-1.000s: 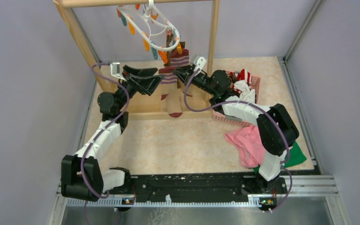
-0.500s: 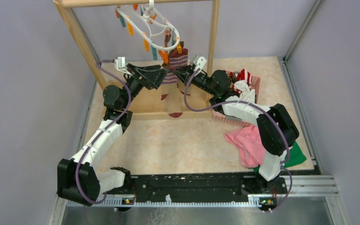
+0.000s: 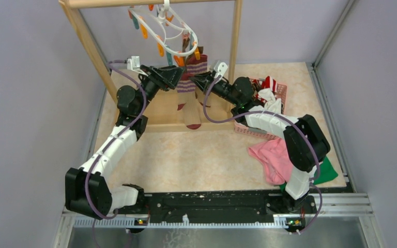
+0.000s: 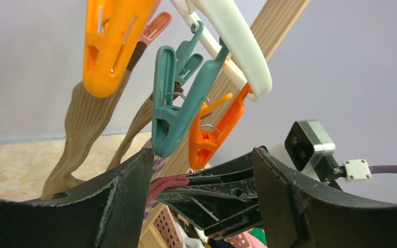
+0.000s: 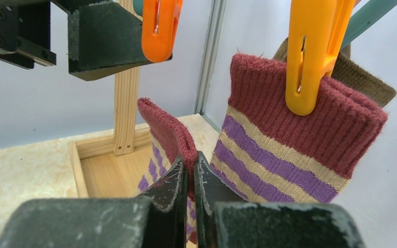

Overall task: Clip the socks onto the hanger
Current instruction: Open the clamp at the hanger.

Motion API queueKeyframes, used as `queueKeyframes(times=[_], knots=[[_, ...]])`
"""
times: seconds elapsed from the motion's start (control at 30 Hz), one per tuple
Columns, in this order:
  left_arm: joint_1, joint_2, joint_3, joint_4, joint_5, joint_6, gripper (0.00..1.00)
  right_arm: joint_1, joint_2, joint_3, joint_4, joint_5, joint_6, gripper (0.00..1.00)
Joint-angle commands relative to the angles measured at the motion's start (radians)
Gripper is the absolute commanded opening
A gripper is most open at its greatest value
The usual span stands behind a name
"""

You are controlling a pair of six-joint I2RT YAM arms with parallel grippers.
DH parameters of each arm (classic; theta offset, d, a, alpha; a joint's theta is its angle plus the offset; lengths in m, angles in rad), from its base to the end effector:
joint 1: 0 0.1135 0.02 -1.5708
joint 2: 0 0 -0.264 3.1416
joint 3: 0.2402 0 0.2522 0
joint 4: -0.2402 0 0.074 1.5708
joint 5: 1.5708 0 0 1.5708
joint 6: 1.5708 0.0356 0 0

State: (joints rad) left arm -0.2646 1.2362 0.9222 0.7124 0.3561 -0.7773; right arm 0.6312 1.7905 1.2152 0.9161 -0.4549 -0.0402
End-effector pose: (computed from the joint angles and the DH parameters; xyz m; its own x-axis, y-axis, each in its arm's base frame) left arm 0.2707 -0.0862 0.3859 -0.1225 -0.6479 -0.7518 0.6584 0.5138 -0.5500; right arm 0.3263 0.2579 0.3236 0.3044 0.1778 -0.9358 -0.8529 0.4884 -0.1846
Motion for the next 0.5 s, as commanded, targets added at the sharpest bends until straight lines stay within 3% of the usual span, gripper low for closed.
queueKeyframes(times=[0.0, 0.47], knots=[[-0.004, 0.011, 0.061, 0.009, -0.015, 0.049, 0.75, -0.017, -0.068, 0.012, 0.046, -0.011, 0.013, 0.00], [-0.004, 0.052, 0.116, 0.022, -0.002, 0.066, 0.66, -0.016, -0.075, 0.011, 0.044, -0.014, 0.015, 0.00]])
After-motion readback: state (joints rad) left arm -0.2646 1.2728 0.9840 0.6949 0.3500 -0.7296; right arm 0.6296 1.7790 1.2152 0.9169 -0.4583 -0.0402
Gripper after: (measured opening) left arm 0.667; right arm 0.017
